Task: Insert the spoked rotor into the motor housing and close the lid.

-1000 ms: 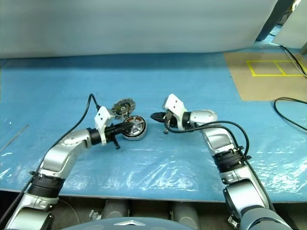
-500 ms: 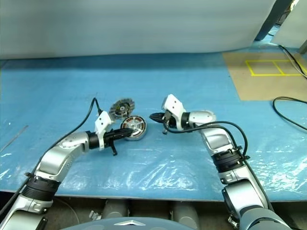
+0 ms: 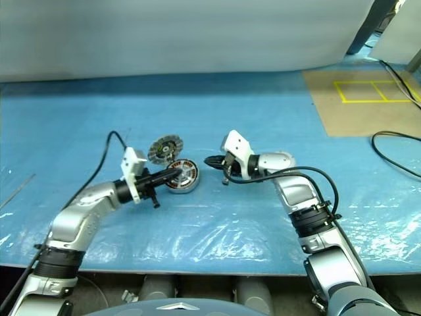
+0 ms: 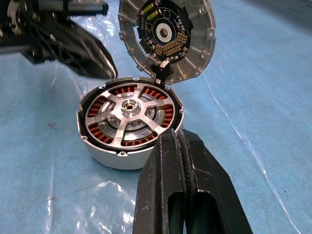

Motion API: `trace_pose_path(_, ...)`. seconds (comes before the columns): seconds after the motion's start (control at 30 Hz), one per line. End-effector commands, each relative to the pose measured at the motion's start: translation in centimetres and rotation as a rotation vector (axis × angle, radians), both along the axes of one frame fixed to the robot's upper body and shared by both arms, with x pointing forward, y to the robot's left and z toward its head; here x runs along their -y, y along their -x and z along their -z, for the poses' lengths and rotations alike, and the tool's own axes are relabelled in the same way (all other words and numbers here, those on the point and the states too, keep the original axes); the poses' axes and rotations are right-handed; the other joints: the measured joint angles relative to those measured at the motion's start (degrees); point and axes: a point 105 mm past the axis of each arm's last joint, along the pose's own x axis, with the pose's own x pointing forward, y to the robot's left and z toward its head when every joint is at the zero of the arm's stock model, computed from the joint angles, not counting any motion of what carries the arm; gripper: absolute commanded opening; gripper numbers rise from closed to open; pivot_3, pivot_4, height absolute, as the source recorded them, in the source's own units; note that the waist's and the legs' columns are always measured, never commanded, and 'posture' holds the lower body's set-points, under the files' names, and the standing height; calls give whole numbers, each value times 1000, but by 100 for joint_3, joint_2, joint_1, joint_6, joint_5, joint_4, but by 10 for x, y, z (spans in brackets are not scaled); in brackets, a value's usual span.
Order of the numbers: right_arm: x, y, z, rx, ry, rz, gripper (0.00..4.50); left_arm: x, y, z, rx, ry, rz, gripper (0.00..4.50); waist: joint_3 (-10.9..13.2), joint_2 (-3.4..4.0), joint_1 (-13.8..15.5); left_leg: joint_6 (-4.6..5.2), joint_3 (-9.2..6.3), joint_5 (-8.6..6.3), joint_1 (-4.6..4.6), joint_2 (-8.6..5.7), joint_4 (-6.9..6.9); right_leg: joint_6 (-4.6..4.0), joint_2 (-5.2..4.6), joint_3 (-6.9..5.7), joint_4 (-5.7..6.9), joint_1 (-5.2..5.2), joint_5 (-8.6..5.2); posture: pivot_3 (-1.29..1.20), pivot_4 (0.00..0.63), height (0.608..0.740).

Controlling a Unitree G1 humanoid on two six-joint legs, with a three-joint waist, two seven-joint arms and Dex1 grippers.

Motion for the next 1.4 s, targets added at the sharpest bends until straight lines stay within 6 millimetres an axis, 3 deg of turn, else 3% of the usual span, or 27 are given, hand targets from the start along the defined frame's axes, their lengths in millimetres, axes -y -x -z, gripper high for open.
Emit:
trace_pose_path(0.03, -2, 2, -8, 27, -27, -18, 0, -15, 14, -13, 31, 28, 15, 21, 0, 0, -1, 0, 0, 0, 0, 0, 0, 0, -1, 0, -1, 0, 0, 0, 150, 740)
trace_pose_path(0.23, -1, 3, -10, 34, -28, -18, 0, -64, 19, 30, -76, -92, -157, 21, 1, 1, 2, 0, 1, 0, 4, 2, -2, -21, 0, 0, -1, 0, -13, 0, 150, 740)
trace_pose_path(0.3, -1, 4, -10, 37, -28, -21, 0, -79, 8, 44, -62, -184, -249, 21, 1, 1, 13, 1, 1, 0, 9, 2, 1, -20, -1, 0, 1, 1, -12, 0, 150, 740)
trace_pose_path(0.37, -1, 5, -11, 40, -28, -24, 0, -85, -10, 44, 3, -219, -335, 21, 2, 0, 31, 4, 0, 1, 11, 1, 5, -17, -2, -1, 1, 4, -10, 0, 150, 740)
trace_pose_path(0.57, 0, 18, -5, -26, -26, -68, 0, -55, -53, 20, 140, -144, -312, 21, 3, -6, 91, 8, -3, 4, 8, -4, 17, 13, -11, -3, 2, 3, 10, 0, 150, 740)
trace_pose_path(0.7, 2, 30, 1, -79, -21, -92, 0, -36, -68, 5, 182, -66, -252, 21, 3, -7, 85, 8, -2, 5, -2, -4, 13, 17, -5, 3, 2, 3, 13, 0, 150, 740)
trace_pose_path(1.0, 4, 41, 11, -118, -6, -88, 0, -24, -78, -25, 215, 128, -150, 21, 4, -9, 62, 6, -2, 4, -2, -3, 8, 18, -4, 2, 1, 3, 14, 0, 150, 740)
trace_pose_path(1.13, 5, 41, 17, -128, 10, -88, 0, 0, -67, -48, 204, 207, 51, 21, 4, -9, 114, 6, -2, 4, -1, -3, 11, 16, -6, 2, 3, 3, 13, 0, 150, 740)
trace_pose_path(1.3, 7, 33, 18, -86, 13, -52, 0, 22, -42, -31, 74, 80, 302, 21, 4, -9, 153, 6, 0, 4, -1, -3, 6, 16, -6, 2, 2, 2, 13, 0, 150, 740)
trace_pose_path(1.4, 8, 28, 17, -65, 6, -29, 0, 25, -26, 0, -21, -93, 404, 21, 4, -8, 143, 6, 0, 4, -1, -3, 4, 16, -5, 2, 2, 2, 13, 0, 150, 740)
